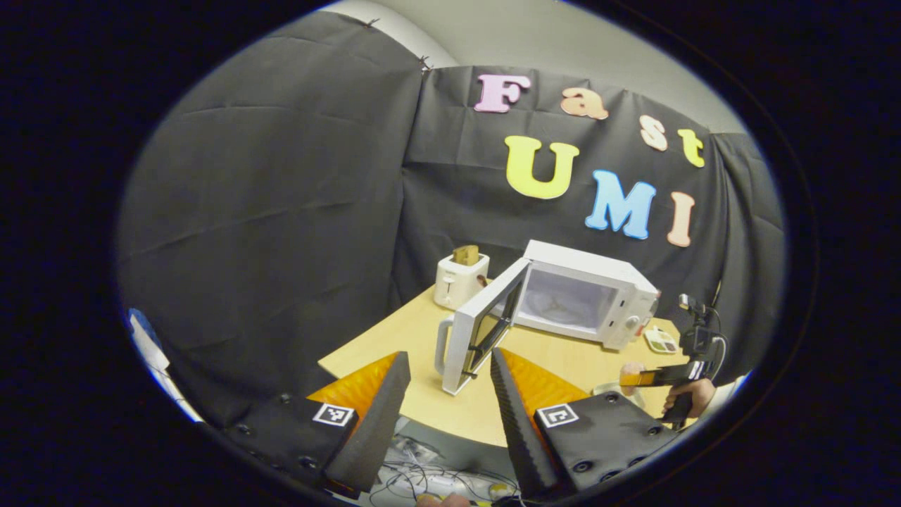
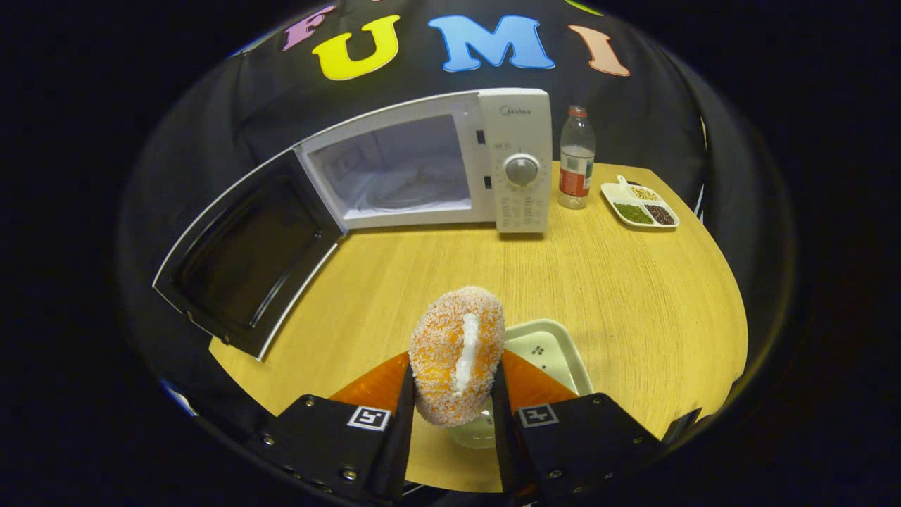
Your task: Open the microwave oven with the left hand, put the food in, and close the microwave oven.
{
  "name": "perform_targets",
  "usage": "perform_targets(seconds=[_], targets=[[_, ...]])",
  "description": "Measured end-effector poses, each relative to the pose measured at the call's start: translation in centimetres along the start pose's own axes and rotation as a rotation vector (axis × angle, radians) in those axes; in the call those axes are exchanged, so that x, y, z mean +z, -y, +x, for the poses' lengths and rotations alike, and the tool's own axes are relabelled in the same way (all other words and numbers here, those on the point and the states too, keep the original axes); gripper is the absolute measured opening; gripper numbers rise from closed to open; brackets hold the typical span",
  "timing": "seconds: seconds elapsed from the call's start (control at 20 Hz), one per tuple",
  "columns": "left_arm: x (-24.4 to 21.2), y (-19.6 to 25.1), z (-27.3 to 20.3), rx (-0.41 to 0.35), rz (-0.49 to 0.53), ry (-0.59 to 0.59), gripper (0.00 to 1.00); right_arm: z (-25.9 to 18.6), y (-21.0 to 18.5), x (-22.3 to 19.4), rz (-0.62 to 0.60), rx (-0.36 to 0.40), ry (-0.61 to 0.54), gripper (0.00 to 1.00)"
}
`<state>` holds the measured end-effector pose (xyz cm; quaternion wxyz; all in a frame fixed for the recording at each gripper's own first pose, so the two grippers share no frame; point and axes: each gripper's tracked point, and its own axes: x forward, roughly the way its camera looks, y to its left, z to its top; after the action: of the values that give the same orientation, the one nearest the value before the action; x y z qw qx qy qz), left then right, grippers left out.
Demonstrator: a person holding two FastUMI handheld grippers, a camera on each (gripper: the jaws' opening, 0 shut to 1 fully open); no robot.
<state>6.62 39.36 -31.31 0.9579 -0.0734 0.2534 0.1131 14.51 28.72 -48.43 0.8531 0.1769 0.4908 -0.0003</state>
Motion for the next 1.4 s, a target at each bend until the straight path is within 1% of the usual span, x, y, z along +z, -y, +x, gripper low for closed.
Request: perform_targets(seconds=[0.1, 0.15, 0.2, 0.25, 0.3, 0.35, 0.4, 0.45, 0.6, 0.8, 0.95, 1.0, 1.05, 1.15, 1.25, 1.3, 1.4], targets=[[0.1, -1.5, 0.9, -0.026, -0.005, -0.016, 0.77, -0.1, -2.7, 1.4, 0.047, 0.024, 0.022, 0.51], [0.5, -2.3, 0.9, -0.027, -0.013, -0.012, 0.74, 0.2, -3.8, 2.5, 0.058, 0.035, 0.043, 0.48], [1.4, -2.8, 0.9, -0.031, -0.024, 0.010, 0.75, 0.5, -4.6, 3.3, 0.062, 0.037, 0.058, 0.51], [2.0, -3.3, 0.9, -0.027, -0.032, 0.019, 0.74, 1.2, -5.1, 4.0, 0.074, 0.035, 0.060, 0.51], [1.9, -3.9, 0.7, -0.013, -0.039, 0.008, 0.84, 1.8, -6.0, 4.5, 0.101, 0.043, 0.062, 0.51], [1.8, -4.1, 0.5, -0.009, -0.051, 0.002, 0.80, 2.8, -6.8, 5.4, 0.128, 0.054, 0.073, 0.51], [1.6, -3.8, 0.2, -0.010, -0.056, 0.000, 0.79, 3.9, -7.5, 6.4, 0.150, 0.060, 0.078, 0.48], [1.2, -3.7, 0.0, -0.004, -0.047, -0.010, 0.79, 5.1, -8.1, 7.3, 0.179, 0.067, 0.079, 0.51], [0.3, -3.0, -0.7, 0.017, -0.027, -0.045, 0.79, 9.0, -9.5, 10.2, 0.266, 0.076, 0.103, 0.51], [-1.0, -2.0, -1.1, 0.045, -0.036, -0.104, 0.80, 13.9, -10.5, 13.5, 0.361, 0.087, 0.140, 0.51], [-1.6, -1.7, -1.5, 0.080, -0.034, -0.148, 0.79, 16.7, -10.7, 15.2, 0.422, 0.071, 0.178, 0.51], [-2.0, -1.7, -1.6, 0.088, -0.028, -0.168, 0.85, 17.7, -10.7, 15.5, 0.436, 0.068, 0.186, 0.51], [-2.5, -1.8, -1.6, 0.098, -0.016, -0.184, 0.85, 18.6, -10.6, 15.9, 0.450, 0.064, 0.196, 0.51], [-2.9, -2.1, -1.6, 0.116, 0.007, -0.213, 0.74, 19.8, -10.2, 16.9, 0.485, 0.052, 0.242, 0.51], [-3.3, -2.2, -1.5, 0.127, 0.018, -0.240, 0.85, 21.0, -9.9, 18.1, 0.527, 0.049, 0.283, 0.51], [-3.6, -2.1, -1.4, 0.131, 0.021, -0.252, 0.80, 21.8, -10.1, 18.4, 0.552, 0.060, 0.289, 0.51], [-4.5, -2.1, -1.2, 0.138, 0.033, -0.284, 0.80, 23.2, -10.2, 18.7, 0.599, 0.066, 0.299, 0.51]])
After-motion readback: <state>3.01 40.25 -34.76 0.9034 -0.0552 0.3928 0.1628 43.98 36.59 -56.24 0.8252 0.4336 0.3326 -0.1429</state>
